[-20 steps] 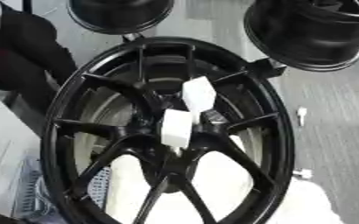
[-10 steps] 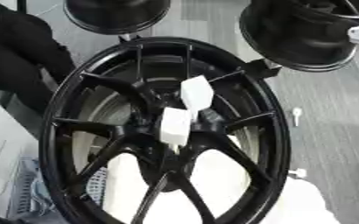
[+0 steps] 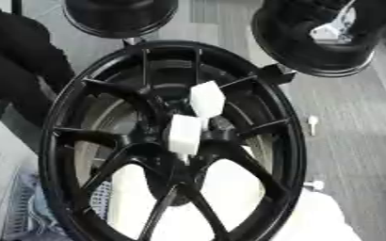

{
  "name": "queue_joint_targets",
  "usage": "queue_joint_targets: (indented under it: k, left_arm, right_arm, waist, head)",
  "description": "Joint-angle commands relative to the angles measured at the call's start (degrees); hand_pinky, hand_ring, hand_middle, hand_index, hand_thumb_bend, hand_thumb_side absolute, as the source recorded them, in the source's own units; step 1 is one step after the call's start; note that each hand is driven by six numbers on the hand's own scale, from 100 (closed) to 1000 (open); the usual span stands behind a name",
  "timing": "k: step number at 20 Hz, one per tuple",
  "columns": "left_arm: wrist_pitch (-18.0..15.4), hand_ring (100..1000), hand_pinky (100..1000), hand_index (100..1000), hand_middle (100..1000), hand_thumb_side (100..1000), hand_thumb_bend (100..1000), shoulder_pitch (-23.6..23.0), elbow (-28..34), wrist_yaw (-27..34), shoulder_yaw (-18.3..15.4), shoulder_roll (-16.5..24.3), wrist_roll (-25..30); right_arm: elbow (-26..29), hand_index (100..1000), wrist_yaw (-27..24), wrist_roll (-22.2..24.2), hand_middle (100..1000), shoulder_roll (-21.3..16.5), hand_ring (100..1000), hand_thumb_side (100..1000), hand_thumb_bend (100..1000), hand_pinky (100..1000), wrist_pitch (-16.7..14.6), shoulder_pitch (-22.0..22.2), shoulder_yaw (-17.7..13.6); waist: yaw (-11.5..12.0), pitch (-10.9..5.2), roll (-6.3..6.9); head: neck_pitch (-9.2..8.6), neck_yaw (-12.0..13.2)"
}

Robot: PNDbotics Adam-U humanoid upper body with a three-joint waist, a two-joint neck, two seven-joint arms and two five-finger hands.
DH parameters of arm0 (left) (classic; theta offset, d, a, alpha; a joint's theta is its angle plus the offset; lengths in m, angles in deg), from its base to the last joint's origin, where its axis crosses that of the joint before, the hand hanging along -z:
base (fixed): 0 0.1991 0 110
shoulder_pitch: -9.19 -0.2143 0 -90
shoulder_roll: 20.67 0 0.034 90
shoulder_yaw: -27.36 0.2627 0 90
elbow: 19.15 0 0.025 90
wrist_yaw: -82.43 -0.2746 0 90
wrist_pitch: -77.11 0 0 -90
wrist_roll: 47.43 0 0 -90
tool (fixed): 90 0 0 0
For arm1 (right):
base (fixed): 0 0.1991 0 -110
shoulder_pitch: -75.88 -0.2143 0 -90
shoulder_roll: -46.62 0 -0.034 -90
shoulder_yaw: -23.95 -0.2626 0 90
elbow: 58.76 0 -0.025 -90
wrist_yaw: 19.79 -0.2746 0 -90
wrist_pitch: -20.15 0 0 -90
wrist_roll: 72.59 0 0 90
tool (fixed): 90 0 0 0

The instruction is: Pull the pin out of the wheel hub.

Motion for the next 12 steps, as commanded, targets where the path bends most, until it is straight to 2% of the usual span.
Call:
queue_joint_targets:
  k: [1, 7, 12]
  left_arm:
    - [0.0, 732, 746, 792, 699, 326, 587, 0.2, 0.97, 0.22, -0.12, 1.46, 0.1]
    - [0.03, 733, 745, 792, 699, 326, 585, 0.14, 0.97, 0.24, -0.13, 1.38, 0.09]
    - [0.02, 733, 745, 792, 700, 327, 585, 0.2, 0.97, 0.17, -0.09, 1.36, 0.18]
  right_arm:
    - [-2.53, 842, -0.54, 0.34, 792, 1.93, 849, 412, 262, 903, 1.11, -2.6, 0.64]
    - [-3.12, 842, 0.04, 0.22, 791, 5.25, 848, 410, 266, 901, 3.44, -4.85, 2.39]
    - [0.01, 843, 0.35, -1.9, 788, 5.34, 846, 398, 256, 899, 6.22, -5.21, 3.67]
  waist:
    - [-0.07, -1.22, 0.25]
    - [0.13, -1.14, 0.22]
    - [0.37, -0.59, -0.03]
  head:
    - [-0.15, -0.2]
    - [-0.48, -0.33]
    - [-1.24, -0.01]
